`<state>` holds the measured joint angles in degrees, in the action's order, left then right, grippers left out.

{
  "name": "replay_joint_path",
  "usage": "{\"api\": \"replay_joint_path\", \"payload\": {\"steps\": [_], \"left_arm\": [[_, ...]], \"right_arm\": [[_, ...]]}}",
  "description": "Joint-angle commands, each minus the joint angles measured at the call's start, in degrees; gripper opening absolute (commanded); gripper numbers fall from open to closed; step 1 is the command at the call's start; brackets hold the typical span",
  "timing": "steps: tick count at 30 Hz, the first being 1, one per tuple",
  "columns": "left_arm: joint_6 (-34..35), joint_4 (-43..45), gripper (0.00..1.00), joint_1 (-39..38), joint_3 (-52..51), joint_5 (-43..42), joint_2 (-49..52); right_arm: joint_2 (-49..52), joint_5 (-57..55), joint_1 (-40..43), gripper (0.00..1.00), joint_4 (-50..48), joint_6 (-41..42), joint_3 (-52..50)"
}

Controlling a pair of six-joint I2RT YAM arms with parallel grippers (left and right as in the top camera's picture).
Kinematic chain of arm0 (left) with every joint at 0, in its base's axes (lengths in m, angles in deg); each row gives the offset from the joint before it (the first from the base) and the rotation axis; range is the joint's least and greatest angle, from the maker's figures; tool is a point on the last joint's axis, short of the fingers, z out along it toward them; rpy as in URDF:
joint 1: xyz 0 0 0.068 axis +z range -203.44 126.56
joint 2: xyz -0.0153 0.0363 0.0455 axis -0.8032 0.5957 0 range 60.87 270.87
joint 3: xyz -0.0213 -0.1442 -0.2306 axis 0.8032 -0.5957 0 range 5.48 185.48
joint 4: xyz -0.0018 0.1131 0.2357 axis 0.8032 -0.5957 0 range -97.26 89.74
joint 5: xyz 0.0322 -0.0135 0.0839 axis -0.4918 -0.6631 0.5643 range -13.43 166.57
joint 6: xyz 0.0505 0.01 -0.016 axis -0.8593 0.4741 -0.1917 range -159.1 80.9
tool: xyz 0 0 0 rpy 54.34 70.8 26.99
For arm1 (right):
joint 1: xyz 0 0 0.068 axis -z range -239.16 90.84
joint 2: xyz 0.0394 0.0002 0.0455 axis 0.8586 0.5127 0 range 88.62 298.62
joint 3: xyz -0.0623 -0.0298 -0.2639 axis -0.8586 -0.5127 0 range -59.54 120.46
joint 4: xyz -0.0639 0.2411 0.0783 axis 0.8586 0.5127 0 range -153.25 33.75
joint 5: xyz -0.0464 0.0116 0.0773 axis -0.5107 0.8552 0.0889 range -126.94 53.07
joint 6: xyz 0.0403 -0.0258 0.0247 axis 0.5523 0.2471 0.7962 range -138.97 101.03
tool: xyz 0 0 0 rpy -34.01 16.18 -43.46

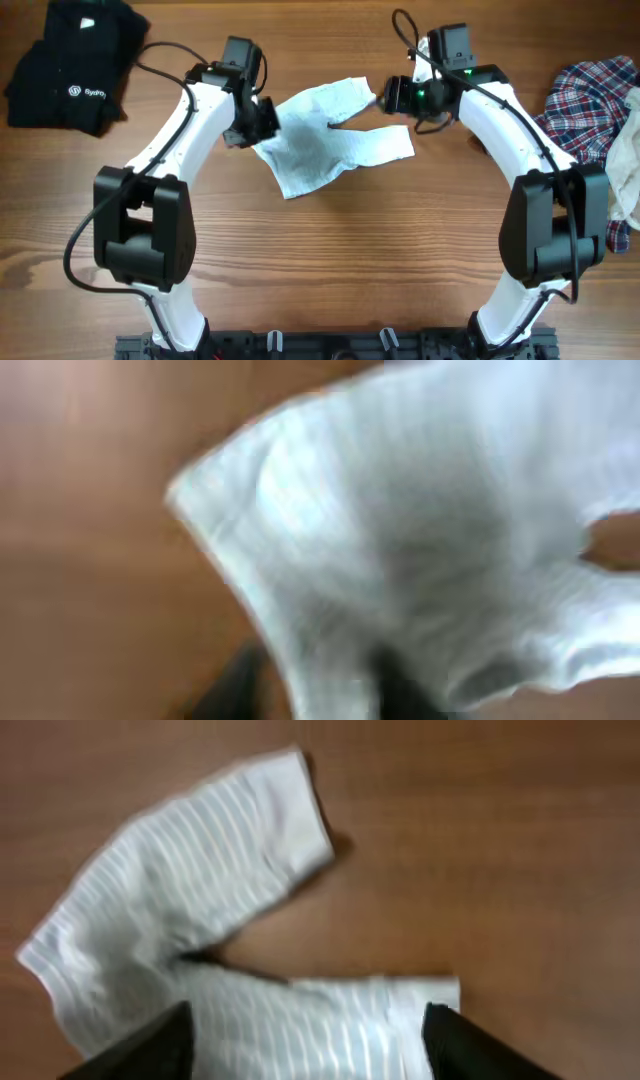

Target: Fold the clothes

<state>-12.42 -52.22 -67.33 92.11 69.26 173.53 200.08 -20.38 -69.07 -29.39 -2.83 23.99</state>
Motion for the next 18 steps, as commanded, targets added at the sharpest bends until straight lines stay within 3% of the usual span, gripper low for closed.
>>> {"api": "replay_joint_path", "payload": {"steps": [1, 5, 11, 18], "left_arm": [[0.39, 4.17, 0.71, 0.31, 0.48, 0.74, 0.24], [0.79, 5.53, 0.81, 0.46, 0.48, 4.87, 0.59], [0.81, 6.12, 0.81, 2.62, 0.48, 4.02, 0.61], [0.81, 6.12, 0.83, 3.96, 0.48, 2.16, 0.61]], "right_arm": [[-0.57, 1.53, 0.02, 0.85, -5.03, -1.22, 1.01], [0.15, 3.1, 0.02, 0.88, -11.82, -1.14, 1.01], [2.34, 4.09, 0.02, 0.9, -17.97, -0.48, 1.01], [3.48, 4.02, 0.02, 0.9, -17.22, 0.5, 5.05]]}}
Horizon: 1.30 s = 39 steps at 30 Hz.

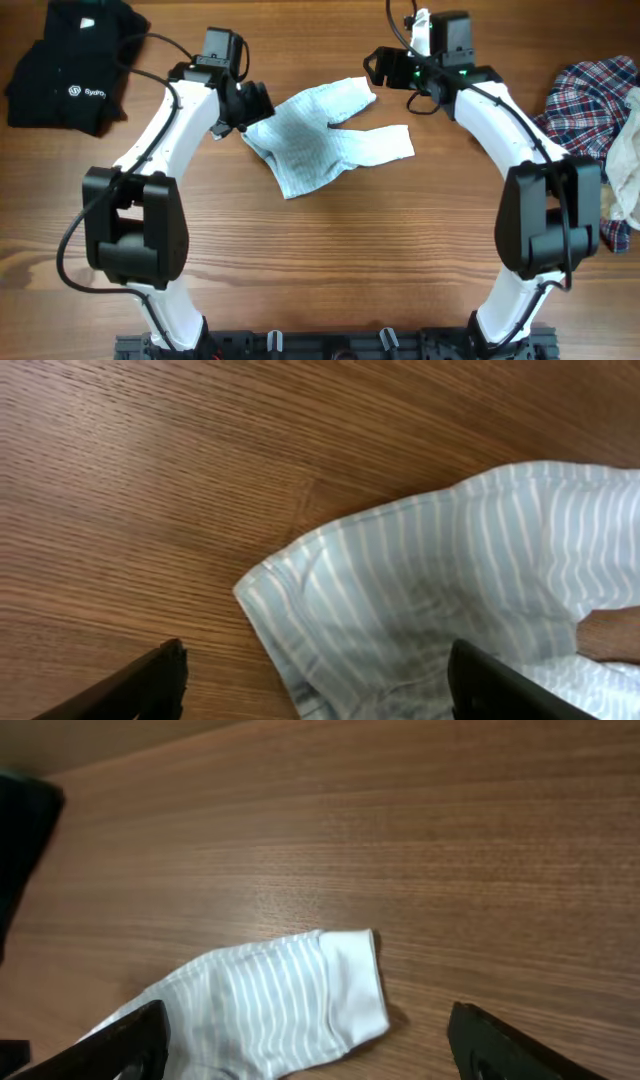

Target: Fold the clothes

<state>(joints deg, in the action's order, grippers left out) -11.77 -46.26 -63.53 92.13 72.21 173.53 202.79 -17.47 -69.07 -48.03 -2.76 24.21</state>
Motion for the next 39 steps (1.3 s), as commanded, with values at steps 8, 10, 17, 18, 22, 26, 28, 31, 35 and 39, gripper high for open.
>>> {"api": "replay_joint_path", "payload": {"steps": [8, 10, 17, 18, 22, 26, 28, 31, 35, 39], "left_arm": [[5.11, -1.4, 0.87, 0.13, 0.35, -2.05, 0.61], [5.11, -1.33, 0.86, 0.13, 0.35, -2.21, 0.61], [5.29, -1.31, 0.84, 0.09, 0.17, -2.25, 0.61], [5.68, -1.18, 0.84, 0.09, -0.11, -2.25, 0.61], [6.43, -0.15, 0.68, 0.09, -1.73, -4.24, 1.2], [6.4, 0.44, 0.6, 0.09, -2.51, -6.1, 3.78], [6.38, 0.66, 0.4, 0.02, -2.51, -6.1, 4.96], [6.36, 1.36, 0.23, -0.2, -2.51, -6.1, 5.44], [6.38, 1.6, 0.2, -0.28, -2.51, -6.1, 5.44], [6.43, 1.62, 0.04, -0.28, -2.51, -6.12, 6.03]], "right_arm": [[4.92, -2.91, 0.85, 0.91, 19.39, -7.5, 23.17], [6.95, -1.4, 1.73, 0.92, 21.64, -8.98, 25.14], [14.93, 7.15, 3.3, 0.94, 21.38, -14.78, 26.29], [15.52, 7.15, 3.15, 0.94, 20.96, -14.75, 26.29], [17.44, 7.19, 2.4, 0.93, 19.45, -14.93, 26.29], [18.08, 7.13, 1.36, 0.92, 18.64, -15.26, 26.29], [18.08, 6.16, 0.83, 0.91, 18.25, -15.65, 26.29], [18.1, 4.37, 0.15, 0.9, 18.23, -15.8, 26.29], [18.12, 4.33, -0.07, 0.9, 18.16, -15.74, 26.29], [18.12, 4.35, -0.07, 0.89, 18.49, -14.56, 26.29]]}}
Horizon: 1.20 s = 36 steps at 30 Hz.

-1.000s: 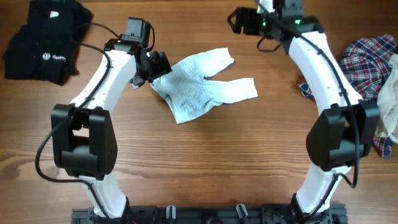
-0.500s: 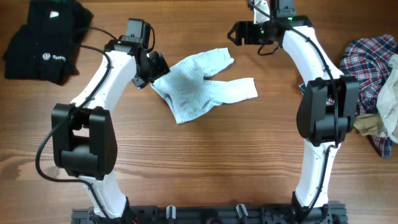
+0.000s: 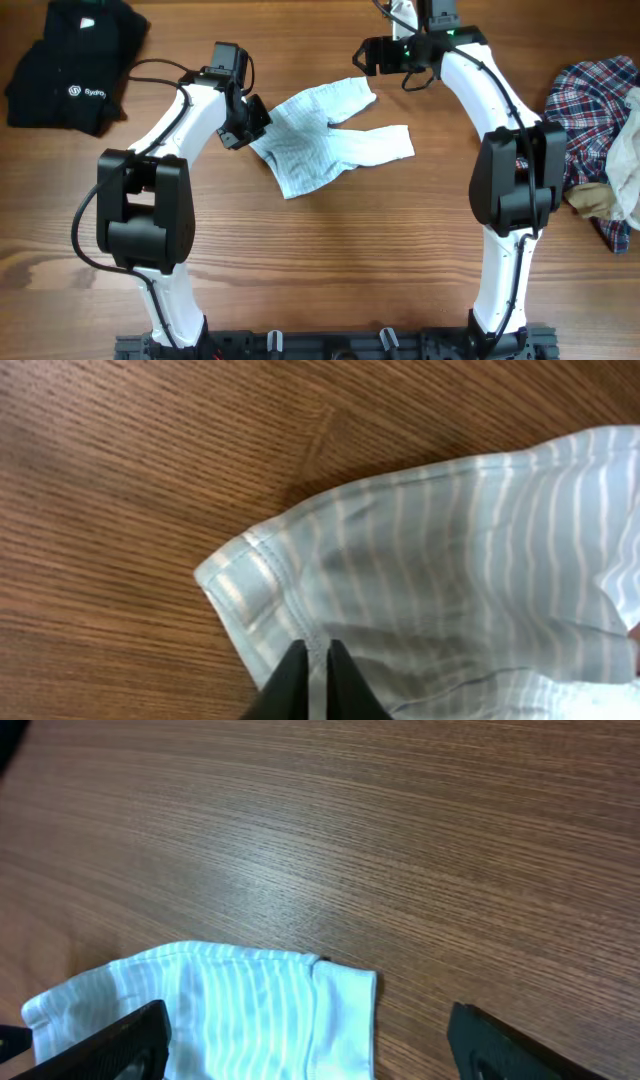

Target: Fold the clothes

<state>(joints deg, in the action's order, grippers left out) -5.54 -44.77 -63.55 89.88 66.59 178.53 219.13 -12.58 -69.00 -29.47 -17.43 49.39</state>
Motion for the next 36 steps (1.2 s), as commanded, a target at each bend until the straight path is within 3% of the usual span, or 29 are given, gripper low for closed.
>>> {"api": "replay_joint_path", "payload": {"steps": [1, 16, 23, 27, 36], "left_arm": [[0.17, 0.02, 0.04, -0.26, -0.26, -0.5, 1.4], [-2.03, 3.89, 0.04, 1.27, -0.26, -0.28, 5.88], [-6.32, 9.86, 0.04, 5.77, -0.24, -0.48, 12.11], [-6.43, 12.52, 0.04, 7.41, -0.02, -0.48, 12.11], [-13.88, 21.35, 0.04, 7.61, 0.0, -3.89, 12.11]], "right_arm": [[1.77, -0.52, -0.13, 0.88, 0.09, 0.13, 1.11], [1.57, -2.95, -0.04, 0.86, 6.21, -0.07, 1.11], [-1.53, -7.13, -0.04, 0.86, 8.41, -0.07, 1.11], [-3.26, -8.26, -0.04, 0.86, 9.05, 0.02, 1.11], [-3.65, -8.85, -0.07, 0.86, 9.97, 0.2, 1.11]]}}
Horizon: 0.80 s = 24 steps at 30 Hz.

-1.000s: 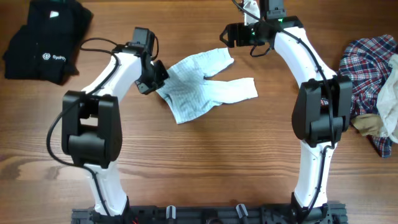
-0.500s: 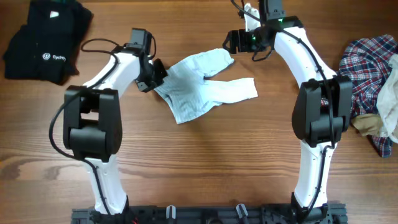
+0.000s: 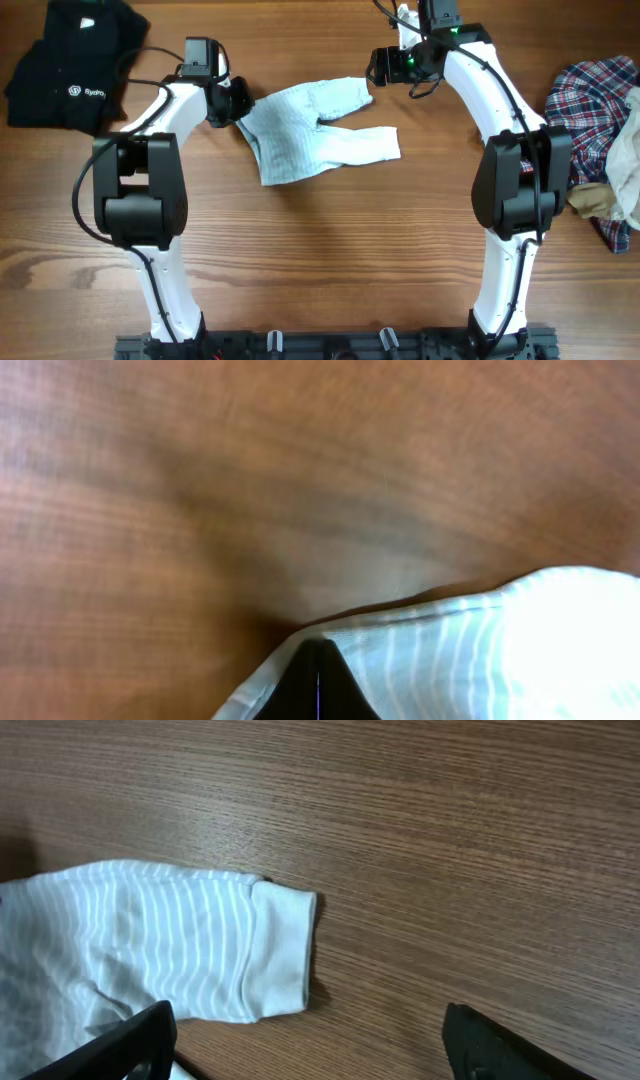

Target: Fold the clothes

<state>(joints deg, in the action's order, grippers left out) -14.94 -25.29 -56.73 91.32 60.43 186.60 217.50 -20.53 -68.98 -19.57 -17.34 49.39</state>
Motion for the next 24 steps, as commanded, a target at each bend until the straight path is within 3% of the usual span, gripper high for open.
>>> {"api": "replay_joint_path", "payload": {"steps": [1, 2, 10, 14, 17, 18, 19, 20, 24], "left_arm": [[-4.48, 2.69, 0.08, 0.79, -1.4, 1.66, 4.04], [-4.48, 3.45, 0.13, 0.79, -0.92, 0.7, 4.02], [-5.88, 1.4, 0.13, 0.35, 5.64, -3.26, 3.98], [-8.81, -3.54, 0.42, -0.66, 8.39, -3.58, 1.9], [-8.81, -4.63, 0.51, -1.31, 8.7, -3.58, -1.84], [-8.76, -5.49, 0.59, -1.42, 8.7, -3.56, -3.41], [-8.72, -7.06, 0.73, -1.49, 8.7, -3.56, -4.98], [-8.33, -8.5, 0.79, -1.46, 8.68, -3.39, -6.14], [-5.29, -13.27, 0.82, -1.33, 8.68, -0.7, -8.39]], "right_arm": [[-2.01, 0.2, -0.15, 0.86, -0.02, -0.02, 1.11], [-2.01, 1.84, -0.33, 0.86, -0.26, -0.17, 1.11], [-1.9, 2.86, -1.64, 0.87, -3.45, 0.0, 1.11], [-1.84, 2.86, -1.64, 0.88, -5.33, -0.09, 1.11], [-1.7, 2.91, -1.64, 0.89, -6.67, 0.04, 1.11], [-1.66, 2.91, -1.64, 0.9, -7.1, 0.04, 1.11], [-1.46, 2.91, -1.64, 0.91, -7.5, 0.0, 1.11], [-1.31, 2.91, -1.64, 0.91, -7.72, -0.02, 1.11], [1.09, 3.65, -1.64, 0.92, -9.49, 0.02, 1.11]]}}
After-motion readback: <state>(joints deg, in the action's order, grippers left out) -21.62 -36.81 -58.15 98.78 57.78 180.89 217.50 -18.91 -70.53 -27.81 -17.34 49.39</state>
